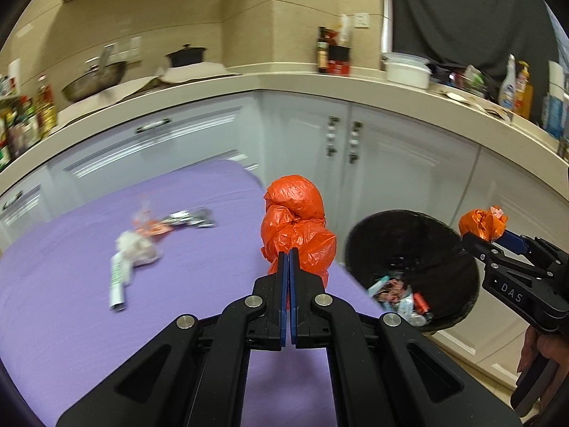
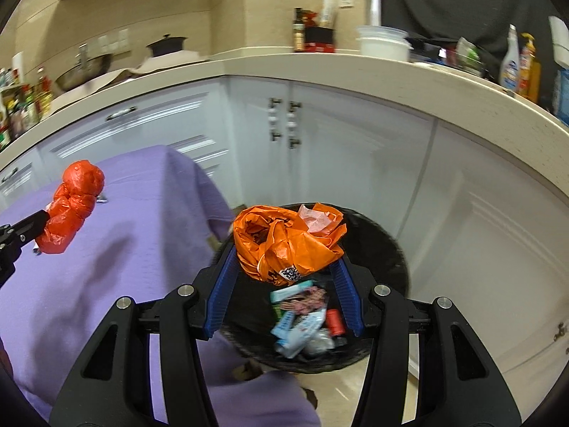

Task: Collect trash
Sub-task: 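Carry both bags over the bin and open both tools to drop them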

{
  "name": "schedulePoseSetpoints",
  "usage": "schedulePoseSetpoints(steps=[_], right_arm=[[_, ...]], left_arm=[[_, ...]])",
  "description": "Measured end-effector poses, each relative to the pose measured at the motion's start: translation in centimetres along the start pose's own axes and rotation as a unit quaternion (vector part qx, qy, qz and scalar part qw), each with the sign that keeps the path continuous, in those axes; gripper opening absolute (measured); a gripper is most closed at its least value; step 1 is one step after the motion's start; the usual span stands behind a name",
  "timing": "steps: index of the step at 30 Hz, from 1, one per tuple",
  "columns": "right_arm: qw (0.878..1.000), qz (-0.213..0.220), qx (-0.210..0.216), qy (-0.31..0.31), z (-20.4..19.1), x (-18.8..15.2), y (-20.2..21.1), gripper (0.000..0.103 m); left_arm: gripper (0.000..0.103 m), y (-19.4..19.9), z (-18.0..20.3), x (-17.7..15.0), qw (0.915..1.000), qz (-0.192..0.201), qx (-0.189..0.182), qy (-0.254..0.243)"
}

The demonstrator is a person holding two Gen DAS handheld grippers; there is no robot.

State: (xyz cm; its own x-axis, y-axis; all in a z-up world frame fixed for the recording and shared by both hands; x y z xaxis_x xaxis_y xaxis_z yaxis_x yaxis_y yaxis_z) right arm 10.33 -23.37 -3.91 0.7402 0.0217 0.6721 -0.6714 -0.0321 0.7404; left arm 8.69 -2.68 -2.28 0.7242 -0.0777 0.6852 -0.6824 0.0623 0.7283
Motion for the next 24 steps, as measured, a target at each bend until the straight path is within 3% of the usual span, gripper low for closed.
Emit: schedulePoseSetpoints(steps=[12,24], right_arm=[[0.999,-0.001,-0.024,-0.035,4.8,-0.1,-1.5,0.051],[0.998,-0.015,-0.029,-0.052,7.0,-0.6,-3.7,0.051]], left_arm=[[0.001,-3.6,7.6,1.9,0.9981,-0.008,-0.031,-0.053],[0.001,-7.0,11.5,2.4,0.9958,-0.029,-0.041,-0.077]])
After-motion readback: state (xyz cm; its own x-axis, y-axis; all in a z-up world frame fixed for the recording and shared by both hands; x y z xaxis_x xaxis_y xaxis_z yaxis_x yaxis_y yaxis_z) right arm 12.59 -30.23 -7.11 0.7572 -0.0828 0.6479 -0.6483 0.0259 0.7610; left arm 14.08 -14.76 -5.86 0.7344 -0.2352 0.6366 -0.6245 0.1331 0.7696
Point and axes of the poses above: each gripper's, at about its wrist camera, not at the fingertips, and y roughly against the way its jaws point, z to its right, x to its top, the point moved 2 cm from there along -y, roughly the way its jaws point, and after that the axes turned 12 degrees about -z, right-handed, at the moved point
